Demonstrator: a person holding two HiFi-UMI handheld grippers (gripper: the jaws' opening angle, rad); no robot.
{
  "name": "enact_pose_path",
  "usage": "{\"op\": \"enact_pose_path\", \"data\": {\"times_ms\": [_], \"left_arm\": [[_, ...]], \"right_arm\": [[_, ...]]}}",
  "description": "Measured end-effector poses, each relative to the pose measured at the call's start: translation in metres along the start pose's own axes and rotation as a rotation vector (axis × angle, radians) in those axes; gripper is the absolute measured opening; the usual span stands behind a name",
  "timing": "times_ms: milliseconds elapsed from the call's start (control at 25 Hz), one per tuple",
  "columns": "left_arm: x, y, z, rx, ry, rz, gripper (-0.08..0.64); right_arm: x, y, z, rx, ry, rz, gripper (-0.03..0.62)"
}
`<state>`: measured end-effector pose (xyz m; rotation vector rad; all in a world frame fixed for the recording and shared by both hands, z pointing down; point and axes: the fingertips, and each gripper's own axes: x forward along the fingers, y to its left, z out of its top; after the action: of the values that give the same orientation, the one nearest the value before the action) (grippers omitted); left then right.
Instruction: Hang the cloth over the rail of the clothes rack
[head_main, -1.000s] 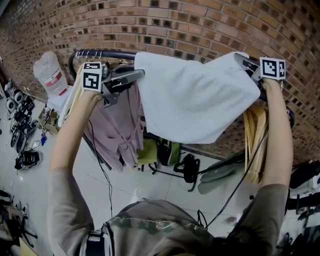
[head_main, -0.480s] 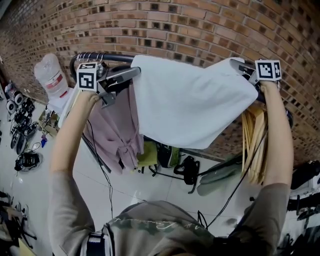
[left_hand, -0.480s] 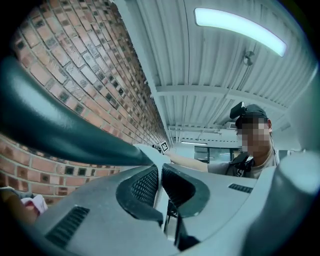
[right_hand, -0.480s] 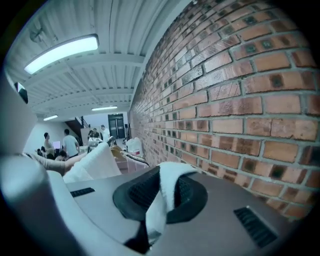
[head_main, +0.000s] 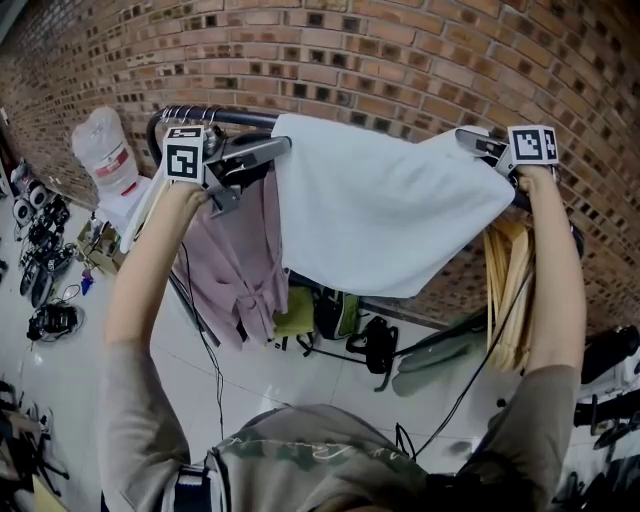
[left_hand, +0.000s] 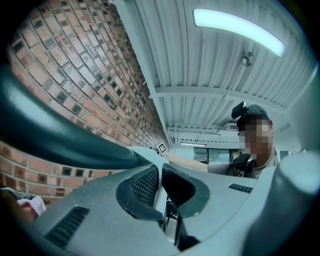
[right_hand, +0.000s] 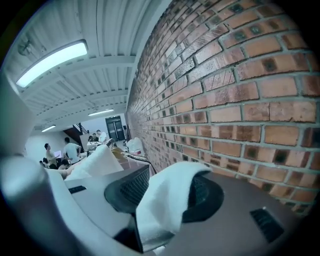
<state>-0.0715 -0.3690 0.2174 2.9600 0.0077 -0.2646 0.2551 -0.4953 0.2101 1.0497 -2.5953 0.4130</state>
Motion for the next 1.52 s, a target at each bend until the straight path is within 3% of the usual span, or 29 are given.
{"op": "enact_pose_path", "data": {"times_ms": [80, 280, 400, 720, 840, 1160, 1320, 1520], "left_arm": [[0.001, 0.0, 0.0, -0.002, -0.006, 0.003, 0.02], [0.005, 0.001, -0.004, -0.008, -0.015, 0.012, 0.02], [0.005, 0.001, -0.003, -0.014, -0.019, 0.013, 0.02], [0.0, 0.006, -0.001, -0.023, -0.031, 0.01, 0.02], [-0.001, 0.007, -0.001, -0.023, -0.04, 0.009, 0.02], [-0.002, 0.007, 0.001, -0.032, -0.062, 0.004, 0.02], [-0.002, 0.009, -0.002, -0.035, -0.045, 0.013, 0.02], [0.0, 0.012, -0.004, -0.031, -0.032, 0.022, 0.02]], "right_arm": [[-0.002, -0.003, 0.002, -0.013, -0.005, -0.024, 0.175], [-0.002, -0.002, 0.001, 0.002, -0.009, 0.02, 0.175], [-0.006, -0.005, 0.001, -0.02, 0.024, -0.009, 0.175], [-0.016, -0.002, 0.005, -0.072, 0.095, 0.015, 0.175], [-0.024, -0.011, 0.009, -0.076, 0.086, -0.032, 0.175], [-0.047, -0.024, 0.024, -0.106, -0.021, -0.087, 0.175], [-0.058, -0.02, 0.047, -0.163, -0.128, -0.107, 0.175], [-0.078, -0.016, 0.072, -0.164, -0.245, -0.141, 0.175]]}}
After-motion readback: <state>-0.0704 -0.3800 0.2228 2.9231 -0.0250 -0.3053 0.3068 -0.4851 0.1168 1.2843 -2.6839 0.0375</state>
